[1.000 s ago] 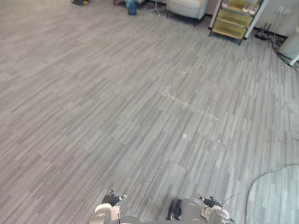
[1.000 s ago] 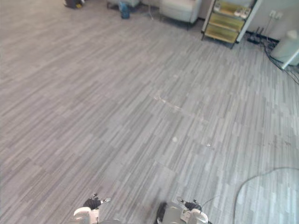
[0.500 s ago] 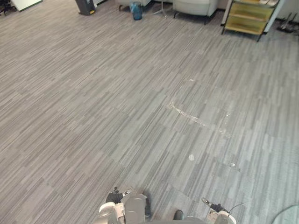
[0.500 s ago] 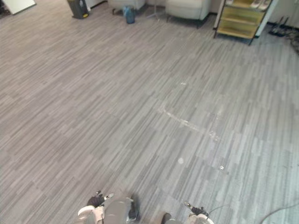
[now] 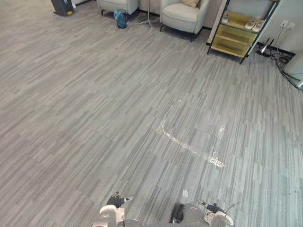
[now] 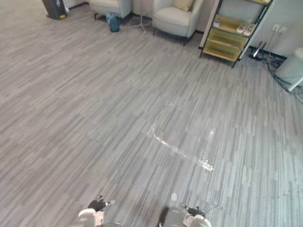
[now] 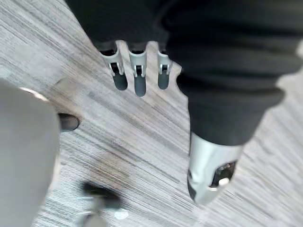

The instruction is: Pick up cushions and gather them together orderly.

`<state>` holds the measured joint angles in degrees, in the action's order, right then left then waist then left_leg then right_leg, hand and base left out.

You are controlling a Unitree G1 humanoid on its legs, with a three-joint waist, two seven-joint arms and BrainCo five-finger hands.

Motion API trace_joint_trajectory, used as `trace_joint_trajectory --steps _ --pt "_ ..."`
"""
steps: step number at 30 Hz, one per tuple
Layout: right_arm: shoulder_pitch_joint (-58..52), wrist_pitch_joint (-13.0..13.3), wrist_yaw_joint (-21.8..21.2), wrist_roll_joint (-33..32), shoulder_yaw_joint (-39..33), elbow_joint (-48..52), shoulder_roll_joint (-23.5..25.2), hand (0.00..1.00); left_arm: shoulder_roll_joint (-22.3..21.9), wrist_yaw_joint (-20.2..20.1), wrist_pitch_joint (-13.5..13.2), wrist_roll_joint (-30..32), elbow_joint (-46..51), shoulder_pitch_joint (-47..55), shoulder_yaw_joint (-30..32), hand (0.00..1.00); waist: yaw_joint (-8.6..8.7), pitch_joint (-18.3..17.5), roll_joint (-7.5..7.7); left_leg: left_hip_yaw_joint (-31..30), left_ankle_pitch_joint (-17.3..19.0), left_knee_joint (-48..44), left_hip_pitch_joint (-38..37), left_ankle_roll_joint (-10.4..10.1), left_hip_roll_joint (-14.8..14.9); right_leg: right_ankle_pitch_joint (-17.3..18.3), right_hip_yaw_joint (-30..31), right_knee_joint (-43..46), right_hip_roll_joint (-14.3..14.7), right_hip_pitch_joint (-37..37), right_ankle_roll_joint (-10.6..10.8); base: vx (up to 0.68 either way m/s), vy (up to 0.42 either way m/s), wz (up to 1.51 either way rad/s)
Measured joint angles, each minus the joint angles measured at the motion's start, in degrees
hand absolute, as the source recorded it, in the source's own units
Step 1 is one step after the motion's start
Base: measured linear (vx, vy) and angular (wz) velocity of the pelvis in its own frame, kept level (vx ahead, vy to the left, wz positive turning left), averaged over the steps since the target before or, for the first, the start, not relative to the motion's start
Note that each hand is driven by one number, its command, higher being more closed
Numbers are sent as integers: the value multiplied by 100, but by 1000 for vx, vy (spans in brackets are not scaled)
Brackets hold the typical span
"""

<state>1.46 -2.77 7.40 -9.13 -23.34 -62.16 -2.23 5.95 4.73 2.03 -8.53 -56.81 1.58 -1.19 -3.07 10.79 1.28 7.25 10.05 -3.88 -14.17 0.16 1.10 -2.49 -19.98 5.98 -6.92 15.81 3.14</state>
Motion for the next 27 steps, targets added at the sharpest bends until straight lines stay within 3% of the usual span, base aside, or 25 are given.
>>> trace_joint_trajectory --steps 1,2,3,4,5,6,7,8,9,10,11,12,13,15,16,17,18,21,23,24,25,27 --pt "-128 -1 2 0 -3 -1 -14 0 83 -6 -7 8 9 39 8 0 12 -18 194 -203 171 8 -223 -109 -147 -175 123 -86 -50 11 -110 435 -237 41" --pt "-175 -1 -2 -4 -12 -4 -46 0 89 1 -3 5 -7 25 15 0 43 4 153 -290 275 11 -322 -155 -131 -453 170 87 -1 2 -376 506 -254 30" --pt "-183 3 0 -4 -93 -6 -145 0 -12 -2 -8 7 -19 47 46 0 46 7 -141 -340 431 -9 -505 -255 118 -335 141 550 173 62 -665 461 -223 -16" --pt "-115 6 -9 -3 -59 -2 -245 0 -71 -16 -8 7 -22 143 75 0 27 -109 -319 -357 445 -602 -301 -279 358 12 153 698 380 81 -684 455 -220 -27" --pt "-110 9 -10 -3 -58 -4 -234 0 -75 -18 -8 6 -23 147 76 0 26 -131 -339 -385 455 -812 -190 -297 388 46 155 665 428 56 -701 466 -263 -28" --pt "-104 33 -12 -6 -65 -12 -203 0 -132 -23 -6 7 -31 119 75 0 31 -161 -440 -647 367 -2247 452 -548 567 133 136 389 658 -189 -717 466 -261 -12" --pt "-122 5 0 -51 7 -19 -215 0 -197 -59 -10 -3 6 119 149 0 22 -165 -505 -796 -45 -3429 989 -1029 725 165 150 129 848 -481 -764 468 -244 -13" --pt "-129 0 1 -52 67 -18 -221 0 -222 -64 -16 0 19 118 191 0 -11 -155 -532 -804 -73 -3912 1188 -1102 812 177 195 33 944 -633 -793 573 -212 -28" --pt "-130 7 14 -99 114 -85 -237 0 -257 -96 -42 -9 35 96 236 0 -38 -148 -555 -709 209 -4804 1594 -981 912 223 324 -173 1147 -1089 -873 555 -157 -39" --pt "-79 8 35 -144 106 -195 -253 0 -247 -115 -47 -8 63 73 229 0 -73 -134 -525 -561 449 -4887 1833 -770 881 261 456 -299 1174 -1382 -928 459 -122 -44" --pt "-54 8 48 -217 98 -205 -254 0 -248 -122 -48 -5 78 62 216 0 -83 -127 -511 -468 558 -4789 1947 -703 834 273 508 -351 1170 -1505 -917 327 -58 -49" --pt "-4 12 59 -225 77 -208 -255 0 -235 -124 -48 -7 126 45 168 0 -101 -120 -487 -298 709 -4397 2099 -611 715 292 606 -436 1139 -1677 -888 354 13 -73" --pt "77 32 73 -226 -33 -172 -286 0 -245 -122 -41 -6 137 10 121 0 -144 -117 -492 -183 797 -3362 2311 -512 501 358 858 -522 1075 -1822 -813 420 33 -98" --pt "113 71 75 -227 -178 -156 -299 0 -296 -120 -37 0 112 -26 105 0 -200 -155 -580 -347 469 -1628 2405 -526 221 498 1163 -593 995 -1964 -664 366 128 -89" --pt "21 55 78 -225 -207 -167 -338 0 -322 -117 -37 7 105 -36 51 0 -267 -186 -617 -481 -352 -1032 2287 -567 107 567 1361 -703 958 -2109 -541 340 166 -75" --pt "-58 46 68 -224 -209 -165 -305 0 -315 -114 -28 22 72 -32 -2 0 -288 -236 -647 -487 -439 -1044 2165 -140 7 682 1480 -703 910 -2225 -419 371 182 -55" --pt "-106 45 68 -224 -239 -162 -275 0 -319 -119 -22 59 13 -83 -3 0 -262 -270 -649 -483 -317 -1134 2174 -50 -15 805 1504 -632 849 -2236 -360 380 178 -25" --pt "-281 -14 66 -217 -357 -175 -246 0 -304 -139 -1 63 -39 -141 -51 0 -231 -272 -597 -67 48 -1198 1813 81 -64 1292 1735 390 654 -2036 -37 378 172 -51" --pt "-272 0 59 -219 -435 -171 -230 0 -234 -145 7 55 -143 -134 -108 0 -223 -247 -571 197 176 -1039 1309 195 -41 1529 1812 1807 536 -1558 436 348 174 -80" --pt "-269 1 50 -220 -469 -172 -215 0 -218 -140 7 55 -139 -134 -145 0 -222 -222 -559 257 189 -924 1112 216 -42 1566 1699 2266 471 -1384 539 283 115 -68" --pt "-283 -4 35 -231 -468 -177 -192 0 -169 -137 7 53 -140 -149 -255 0 -196 -179 -551 401 189 -710 775 216 -34 1737 1295 2790 249 -1178 365 220 81 -54" --pt "-205 2 21 -220 -462 -167 -229 0 -51 -129 2 54 -147 -198 -356 0 -117 -161 -573 552 195 -466 464 204 66 1821 696 2634 51 -813 196 278 85 -48"
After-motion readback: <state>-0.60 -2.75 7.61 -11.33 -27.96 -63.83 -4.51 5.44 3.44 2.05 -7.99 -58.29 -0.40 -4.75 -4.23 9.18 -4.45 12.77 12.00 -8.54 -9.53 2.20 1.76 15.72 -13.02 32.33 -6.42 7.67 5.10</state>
